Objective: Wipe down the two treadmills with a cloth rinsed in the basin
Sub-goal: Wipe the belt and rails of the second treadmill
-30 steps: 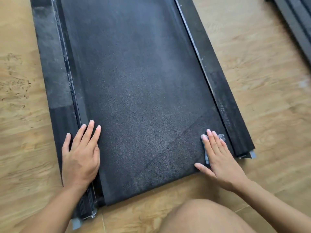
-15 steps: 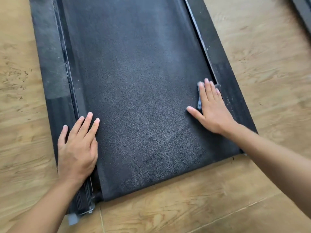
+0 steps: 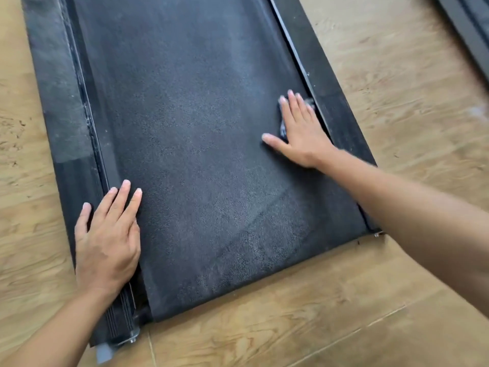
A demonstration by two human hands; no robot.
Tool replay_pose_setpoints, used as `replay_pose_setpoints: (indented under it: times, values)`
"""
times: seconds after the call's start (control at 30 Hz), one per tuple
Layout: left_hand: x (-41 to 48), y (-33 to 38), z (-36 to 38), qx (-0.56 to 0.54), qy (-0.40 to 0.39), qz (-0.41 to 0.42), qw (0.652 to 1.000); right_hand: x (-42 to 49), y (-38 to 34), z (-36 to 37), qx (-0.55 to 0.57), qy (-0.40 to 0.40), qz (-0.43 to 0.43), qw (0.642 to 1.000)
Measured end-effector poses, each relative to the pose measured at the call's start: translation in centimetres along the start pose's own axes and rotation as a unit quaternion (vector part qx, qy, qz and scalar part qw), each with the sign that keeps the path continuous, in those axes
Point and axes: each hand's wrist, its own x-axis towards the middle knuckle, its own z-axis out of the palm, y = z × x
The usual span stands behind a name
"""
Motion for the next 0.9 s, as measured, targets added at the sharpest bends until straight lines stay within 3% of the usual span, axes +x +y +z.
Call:
replay_pose_setpoints:
  times: [0.17,0.53,0.63,0.73,0.9]
  values:
    - [-0.6,0.0,0.0,-0.002,-0.003,-0.002,1.0,1.8,0.5,-0.8,0.02,-0.001,-0.013,1.0]
    - [0.0,-0.4,0.9,-0.01,0.013,0.006,1.0,-24.5,1.5,4.3,0.084,-0.023,-0.007,0.996]
    - [-0.2,-0.4,0.8,-0.008,0.014,0.009,1.0,-24.0,2.0,3.0,0.169,0.073,-0.015,0.983]
    - [-0.2,-0.8,0.8,-0.014,0.013,0.005,1.0,-22.3,2.2,1.1,0.182,0.171,0.002,0.968]
    - [-0.2,-0.7,1.0,-0.011,0.014,0.008,1.0,-18.4,3.1,0.9,0.135,0.154,-0.055,0.977]
